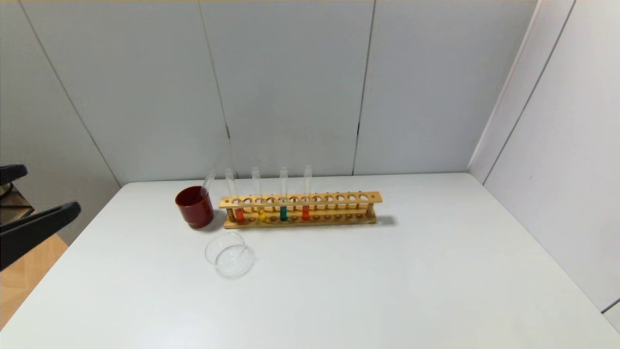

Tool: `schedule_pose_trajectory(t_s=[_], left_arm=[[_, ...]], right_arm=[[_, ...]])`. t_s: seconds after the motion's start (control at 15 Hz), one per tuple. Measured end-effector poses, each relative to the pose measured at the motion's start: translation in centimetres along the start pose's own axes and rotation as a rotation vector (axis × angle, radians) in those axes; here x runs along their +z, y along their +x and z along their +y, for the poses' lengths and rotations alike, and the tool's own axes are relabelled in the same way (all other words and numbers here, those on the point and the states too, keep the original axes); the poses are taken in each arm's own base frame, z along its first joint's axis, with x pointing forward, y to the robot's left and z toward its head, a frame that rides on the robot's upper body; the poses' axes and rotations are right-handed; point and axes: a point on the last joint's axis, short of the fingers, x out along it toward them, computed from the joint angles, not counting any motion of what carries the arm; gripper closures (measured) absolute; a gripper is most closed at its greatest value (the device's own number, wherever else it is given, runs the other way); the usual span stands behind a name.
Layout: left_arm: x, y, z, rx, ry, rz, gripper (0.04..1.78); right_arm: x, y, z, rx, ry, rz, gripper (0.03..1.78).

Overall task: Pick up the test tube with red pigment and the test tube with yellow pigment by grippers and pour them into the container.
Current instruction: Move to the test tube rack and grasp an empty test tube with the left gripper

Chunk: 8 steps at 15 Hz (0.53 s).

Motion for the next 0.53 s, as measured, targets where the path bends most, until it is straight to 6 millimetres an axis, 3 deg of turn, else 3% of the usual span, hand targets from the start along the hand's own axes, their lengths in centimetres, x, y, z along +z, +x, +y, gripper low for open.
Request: schedule_pose_trajectory(t_s=[0.27,0.53], left_arm=[[-0.7,5.0,2.3,-0.048,-0.086,0.033,0.07],[-3.2,9.8,4.5,-0.058,-0.117,0.068,0.07]], right_arm=[[0.0,0.0,0.0,0.0,0.0,0.0,0.06],[0.0,0.0,0.0,0.0,0.0,0.0,0.06]])
